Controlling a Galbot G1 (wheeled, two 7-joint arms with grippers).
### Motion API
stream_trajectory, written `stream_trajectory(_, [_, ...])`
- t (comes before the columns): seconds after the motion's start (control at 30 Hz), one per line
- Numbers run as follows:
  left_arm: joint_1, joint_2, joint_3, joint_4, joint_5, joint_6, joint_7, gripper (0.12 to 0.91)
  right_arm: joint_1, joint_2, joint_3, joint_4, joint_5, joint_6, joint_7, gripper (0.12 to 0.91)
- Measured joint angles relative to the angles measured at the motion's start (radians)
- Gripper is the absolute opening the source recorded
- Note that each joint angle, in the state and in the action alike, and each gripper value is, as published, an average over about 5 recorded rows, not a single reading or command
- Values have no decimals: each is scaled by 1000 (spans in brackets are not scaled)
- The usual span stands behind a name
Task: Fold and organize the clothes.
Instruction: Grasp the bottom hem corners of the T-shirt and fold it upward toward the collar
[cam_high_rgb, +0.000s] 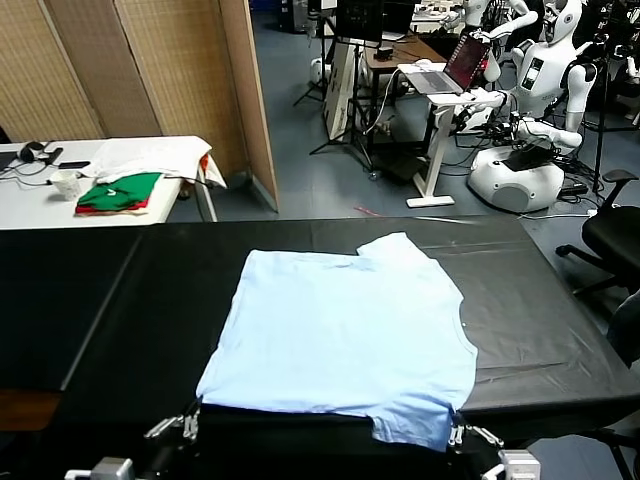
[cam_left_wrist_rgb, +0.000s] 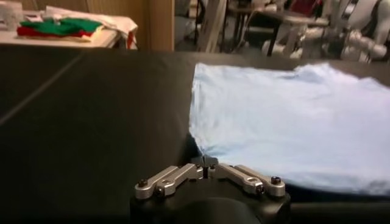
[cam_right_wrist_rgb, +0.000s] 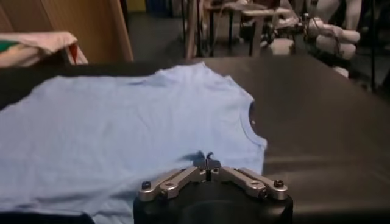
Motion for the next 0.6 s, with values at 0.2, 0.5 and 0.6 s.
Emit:
stream_trajectory(0.2, [-149,-43,25,83,-1,-45,4,146,146,-38,-33,-136,9,26,-14,141])
stream_trajectory(0.5, [-336,-53,55,209,23,-68,-5,146,352,-72,-107,-300,-24,5,-2,141])
stream_trajectory(0.6, [-383,-45,69,257,32,-66,-7,146,404,-78,-120,-340,-30,0,2,141])
